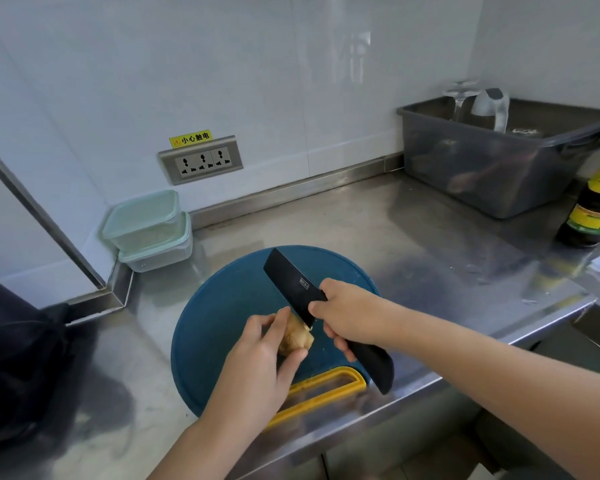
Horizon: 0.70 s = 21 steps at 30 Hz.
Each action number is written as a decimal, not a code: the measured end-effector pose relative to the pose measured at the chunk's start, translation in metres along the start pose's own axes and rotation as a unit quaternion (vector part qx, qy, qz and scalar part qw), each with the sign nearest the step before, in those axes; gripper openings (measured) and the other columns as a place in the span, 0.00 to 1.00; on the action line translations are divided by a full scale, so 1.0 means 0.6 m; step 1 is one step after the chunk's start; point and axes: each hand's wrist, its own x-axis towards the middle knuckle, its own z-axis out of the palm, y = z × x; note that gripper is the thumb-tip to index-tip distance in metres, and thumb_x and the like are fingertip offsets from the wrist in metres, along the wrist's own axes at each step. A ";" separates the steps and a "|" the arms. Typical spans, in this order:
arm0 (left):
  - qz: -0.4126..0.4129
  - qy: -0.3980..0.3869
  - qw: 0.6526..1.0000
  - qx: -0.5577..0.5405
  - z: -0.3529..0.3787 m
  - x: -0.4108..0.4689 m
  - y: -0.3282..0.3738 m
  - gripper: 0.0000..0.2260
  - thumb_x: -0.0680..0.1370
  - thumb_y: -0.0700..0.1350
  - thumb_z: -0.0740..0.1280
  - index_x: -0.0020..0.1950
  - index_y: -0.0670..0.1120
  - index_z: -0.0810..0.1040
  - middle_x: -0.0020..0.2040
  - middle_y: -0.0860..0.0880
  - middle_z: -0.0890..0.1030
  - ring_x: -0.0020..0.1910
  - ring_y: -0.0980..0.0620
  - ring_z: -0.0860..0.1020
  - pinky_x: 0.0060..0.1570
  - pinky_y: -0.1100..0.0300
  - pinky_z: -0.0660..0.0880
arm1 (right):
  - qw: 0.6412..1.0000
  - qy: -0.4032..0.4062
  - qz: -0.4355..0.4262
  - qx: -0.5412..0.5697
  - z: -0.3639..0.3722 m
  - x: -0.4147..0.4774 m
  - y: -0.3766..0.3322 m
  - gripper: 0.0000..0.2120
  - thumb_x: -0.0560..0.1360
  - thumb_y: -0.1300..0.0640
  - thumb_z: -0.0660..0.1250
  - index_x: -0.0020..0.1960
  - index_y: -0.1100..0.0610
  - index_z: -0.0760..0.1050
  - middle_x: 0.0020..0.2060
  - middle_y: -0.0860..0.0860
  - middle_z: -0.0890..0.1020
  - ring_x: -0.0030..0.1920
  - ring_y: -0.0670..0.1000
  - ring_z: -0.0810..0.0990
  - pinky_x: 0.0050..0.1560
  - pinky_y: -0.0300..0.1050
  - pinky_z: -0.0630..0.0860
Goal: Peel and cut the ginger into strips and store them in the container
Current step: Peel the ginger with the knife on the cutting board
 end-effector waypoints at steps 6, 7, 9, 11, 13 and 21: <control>-0.003 0.001 1.000 -0.005 0.001 0.004 0.002 0.27 0.79 0.56 0.60 0.76 0.58 0.55 0.66 0.57 0.65 0.60 0.59 0.72 0.58 0.72 0.68 | 0.999 -0.024 0.027 0.008 -0.001 0.003 -0.013 0.05 0.83 0.58 0.54 0.56 0.60 0.65 0.31 0.55 0.72 0.24 0.48 0.69 0.24 0.40 0.71; -0.003 0.002 1.000 -0.003 0.001 0.005 0.002 0.27 0.79 0.56 0.60 0.76 0.58 0.55 0.66 0.57 0.65 0.60 0.59 0.72 0.58 0.72 0.68 | 0.999 -0.025 0.028 0.001 0.001 0.005 -0.014 0.05 0.83 0.59 0.54 0.56 0.60 0.65 0.31 0.56 0.72 0.25 0.49 0.69 0.24 0.40 0.71; -0.004 0.004 1.000 -0.001 0.001 0.006 0.002 0.27 0.79 0.56 0.60 0.76 0.58 0.55 0.66 0.57 0.65 0.61 0.58 0.72 0.57 0.72 0.68 | 0.999 -0.028 0.035 0.004 0.002 0.008 -0.015 0.05 0.83 0.61 0.54 0.56 0.61 0.66 0.32 0.56 0.72 0.25 0.49 0.69 0.25 0.41 0.71; -0.003 0.004 1.000 -0.002 0.001 0.006 0.002 0.27 0.79 0.56 0.60 0.76 0.58 0.56 0.66 0.57 0.66 0.60 0.58 0.73 0.56 0.71 0.69 | 0.999 -0.031 0.040 0.006 0.003 0.010 -0.014 0.05 0.83 0.61 0.54 0.56 0.61 0.66 0.32 0.56 0.72 0.26 0.50 0.69 0.26 0.41 0.71; -0.003 0.005 1.000 -0.007 0.002 0.006 0.001 0.27 0.79 0.56 0.61 0.76 0.58 0.56 0.66 0.57 0.66 0.60 0.57 0.73 0.56 0.72 0.69 | 0.999 -0.030 0.039 -0.004 0.005 0.011 -0.014 0.03 0.83 0.62 0.54 0.54 0.60 0.65 0.32 0.57 0.71 0.26 0.50 0.69 0.26 0.42 0.71; -0.002 0.025 1.000 -0.011 0.009 0.003 0.003 0.27 0.79 0.55 0.61 0.76 0.57 0.56 0.65 0.56 0.67 0.60 0.58 0.72 0.55 0.73 0.67 | 0.997 0.014 0.024 -0.072 0.025 0.012 -0.012 0.06 0.83 0.60 0.54 0.59 0.59 0.63 0.36 0.57 0.73 0.27 0.50 0.71 0.24 0.42 0.74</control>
